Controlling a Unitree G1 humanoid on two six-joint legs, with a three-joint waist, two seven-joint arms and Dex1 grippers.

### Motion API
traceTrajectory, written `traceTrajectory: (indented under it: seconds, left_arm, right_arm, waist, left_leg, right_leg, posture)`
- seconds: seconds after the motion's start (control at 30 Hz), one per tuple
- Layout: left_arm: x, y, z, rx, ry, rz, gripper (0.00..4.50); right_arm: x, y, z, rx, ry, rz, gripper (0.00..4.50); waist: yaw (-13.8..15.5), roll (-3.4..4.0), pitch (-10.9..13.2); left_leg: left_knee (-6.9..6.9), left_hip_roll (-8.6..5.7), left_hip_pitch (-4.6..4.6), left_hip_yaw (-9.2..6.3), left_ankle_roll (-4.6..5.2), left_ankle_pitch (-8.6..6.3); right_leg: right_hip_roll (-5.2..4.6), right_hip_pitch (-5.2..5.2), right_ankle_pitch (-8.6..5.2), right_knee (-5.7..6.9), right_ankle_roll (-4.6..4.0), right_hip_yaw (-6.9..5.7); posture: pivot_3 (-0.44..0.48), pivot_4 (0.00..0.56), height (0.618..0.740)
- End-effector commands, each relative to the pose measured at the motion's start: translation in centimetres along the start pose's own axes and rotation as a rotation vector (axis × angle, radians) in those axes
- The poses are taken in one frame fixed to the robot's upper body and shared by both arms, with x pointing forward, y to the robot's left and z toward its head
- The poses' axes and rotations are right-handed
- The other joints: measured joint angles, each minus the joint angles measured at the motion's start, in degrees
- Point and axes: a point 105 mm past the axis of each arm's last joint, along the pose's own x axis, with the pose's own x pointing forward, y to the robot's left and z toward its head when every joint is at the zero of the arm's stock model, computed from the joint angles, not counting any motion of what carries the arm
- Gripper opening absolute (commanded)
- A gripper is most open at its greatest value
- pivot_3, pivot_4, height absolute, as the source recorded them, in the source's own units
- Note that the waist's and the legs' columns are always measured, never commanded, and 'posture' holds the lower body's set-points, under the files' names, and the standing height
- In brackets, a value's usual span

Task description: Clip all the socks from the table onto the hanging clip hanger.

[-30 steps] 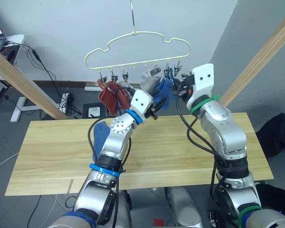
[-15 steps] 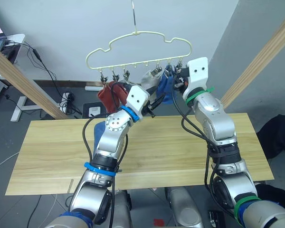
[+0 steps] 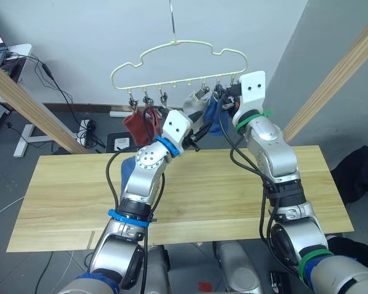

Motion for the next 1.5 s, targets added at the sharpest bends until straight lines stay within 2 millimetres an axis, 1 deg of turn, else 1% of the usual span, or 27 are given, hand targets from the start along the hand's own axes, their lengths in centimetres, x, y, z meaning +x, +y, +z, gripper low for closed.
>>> traceTrajectory:
  seconds: [0.03,0.33,0.53,0.6,0.73,0.77,0.87,0.93,1.0,1.07,1.1,1.17,1.23,1.3,1.37,1.4,1.5]
  left_arm:
    - [0.0,-0.2,1.5,0.022,-0.055,-0.002,1.9]
    - [-0.1,-0.1,1.4,0.02,-0.048,0.001,1.9]
    - [-0.2,-0.2,1.2,0.017,-0.044,0.002,1.9]
    - [-0.2,-0.2,1.1,0.017,-0.042,0.001,1.9]
    - [-0.3,-0.3,1.0,0.016,-0.039,0.0,1.9]
    - [-0.3,-0.3,0.9,0.017,-0.037,0.001,1.9]
    - [-0.7,-0.2,0.7,0.019,-0.03,0.01,1.9]
    - [-1.3,-0.1,0.4,0.03,-0.016,0.026,1.9]
    - [-2.3,0.3,-0.3,0.046,0.009,0.058,1.9]
    - [-3.7,1.1,-1.2,0.047,0.048,0.122,1.9]
    - [-4.4,1.3,-1.6,0.049,0.071,0.137,2.07]
    - [-6.8,2.4,-3.3,0.068,0.167,0.19,2.44]
    - [-9.5,4.1,-5.0,0.087,0.268,0.28,3.05]
    - [-11.9,5.9,-6.5,0.055,0.352,0.371,3.67]
    - [-13.8,7.1,-7.6,0.03,0.414,0.425,4.3]
    - [-14.7,7.8,-8.1,0.01,0.442,0.45,4.43]
    - [-16.6,9.2,-9.7,-0.036,0.513,0.488,4.43]
  right_arm:
    - [0.3,0.4,2.2,0.003,-0.083,0.015,1.49]
    - [0.7,0.9,2.4,0.005,-0.091,0.039,1.49]
    - [0.8,0.8,2.5,0.002,-0.097,0.038,1.49]
    - [0.8,0.7,2.6,0.001,-0.101,0.034,1.1]
    - [0.8,0.5,2.7,0.0,-0.106,0.029,0.16]
    - [0.8,0.5,2.7,-0.002,-0.108,0.026,0.03]
    - [0.7,0.3,2.9,-0.006,-0.113,0.022,0.03]
    - [0.7,0.1,3.0,-0.007,-0.114,0.021,0.03]
    - [0.7,0.1,3.1,-0.008,-0.114,0.02,0.03]
    - [0.7,0.0,3.2,-0.008,-0.114,0.019,0.03]
    - [0.7,0.0,3.2,-0.009,-0.113,0.019,0.01]
    - [0.7,-0.1,3.4,-0.01,-0.113,0.021,0.0]
    - [0.7,-0.1,3.5,-0.011,-0.113,0.023,0.0]
    - [0.6,-0.2,3.6,-0.011,-0.112,0.025,0.0]
    - [0.6,-0.2,3.6,-0.012,-0.11,0.028,0.0]
    - [0.6,-0.2,3.7,-0.013,-0.11,0.031,0.0]
    - [0.7,-0.1,3.8,-0.014,-0.109,0.04,0.0]
  waist:
    - [0.0,0.0,0.0]
    - [0.01,0.0,0.0]
    - [0.02,0.0,0.0]
    - [0.02,0.0,0.0]
    - [0.0,0.0,0.0]
    - [0.0,0.0,0.0]
    - [-0.01,0.0,0.0]
    - [-0.01,0.0,0.0]
    - [-0.1,0.0,0.0]
    - [-0.17,0.01,0.0]
    - [-0.16,0.01,0.0]
    - [-0.16,0.01,0.0]
    - [-0.3,0.02,0.0]
    - [-0.18,0.02,0.0]
    - [-0.06,0.02,0.0]
    - [0.04,0.02,0.0]
    - [0.02,0.02,0.0]
  left_leg:
    - [0.0,0.0,0.0,0.0,0.0,0.0]
    - [0.0,0.0,0.0,0.0,0.0,0.0]
    - [0.0,0.0,0.0,0.0,0.0,0.0]
    - [0.0,0.0,0.0,0.0,0.0,0.0]
    - [0.0,0.0,0.0,0.0,0.0,0.0]
    - [0.0,0.0,0.0,0.0,0.0,0.0]
    - [0.0,0.0,0.0,0.0,0.0,0.0]
    - [0.0,0.0,0.0,0.0,0.0,0.0]
    - [0.0,0.0,0.0,0.0,0.0,0.0]
    - [0.0,0.0,0.01,0.0,0.0,0.0]
    - [0.0,0.01,0.02,0.0,0.0,0.0]
    - [0.0,0.01,0.01,0.0,0.0,0.0]
    - [0.01,0.01,0.02,0.0,0.0,0.0]
    - [0.0,0.01,0.02,-0.01,0.0,0.0]
    - [0.01,0.02,0.02,-0.01,0.0,0.0]
    - [0.02,0.01,0.02,-0.01,0.0,0.0]
    - [0.04,0.01,0.01,0.0,0.0,0.0]
  right_leg:
    - [0.0,0.0,0.0,0.0,0.0,-0.01]
    - [0.0,0.0,0.0,0.0,0.0,-0.01]
    - [0.0,0.0,0.0,0.01,0.0,-0.01]
    - [0.0,0.0,0.0,0.01,0.0,0.0]
    - [0.0,0.0,0.0,0.01,0.0,0.0]
    - [0.0,0.0,0.0,0.01,0.0,0.0]
    - [0.0,0.0,0.0,0.01,0.0,0.0]
    - [0.0,0.0,0.0,0.01,0.0,0.0]
    - [0.0,0.0,0.0,0.01,0.0,0.0]
    - [0.0,0.0,0.0,0.02,0.0,0.01]
    - [0.0,0.0,0.0,0.03,-0.01,0.01]
    - [0.0,-0.01,0.0,0.05,-0.01,0.01]
    - [0.0,-0.03,0.0,0.06,-0.01,0.02]
    - [0.0,-0.05,0.0,0.11,-0.01,0.01]
    - [0.0,-0.06,0.0,0.14,-0.01,0.01]
    - [0.0,-0.06,0.0,0.14,-0.01,0.0]
    - [0.0,-0.05,0.0,0.13,-0.01,0.01]
  posture:
    - [-0.288,0.266,0.689]
    - [-0.284,0.266,0.689]
    - [-0.285,0.267,0.689]
    - [-0.285,0.267,0.689]
    - [-0.286,0.267,0.689]
    - [-0.287,0.267,0.689]
    - [-0.289,0.267,0.689]
    - [-0.289,0.267,0.689]
    - [-0.291,0.266,0.689]
    - [-0.292,0.266,0.689]
    - [-0.292,0.266,0.689]
    - [-0.292,0.266,0.689]
    - [-0.29,0.267,0.689]
    - [-0.288,0.267,0.689]
    - [-0.289,0.268,0.689]
    - [-0.289,0.268,0.689]
    - [-0.289,0.269,0.689]
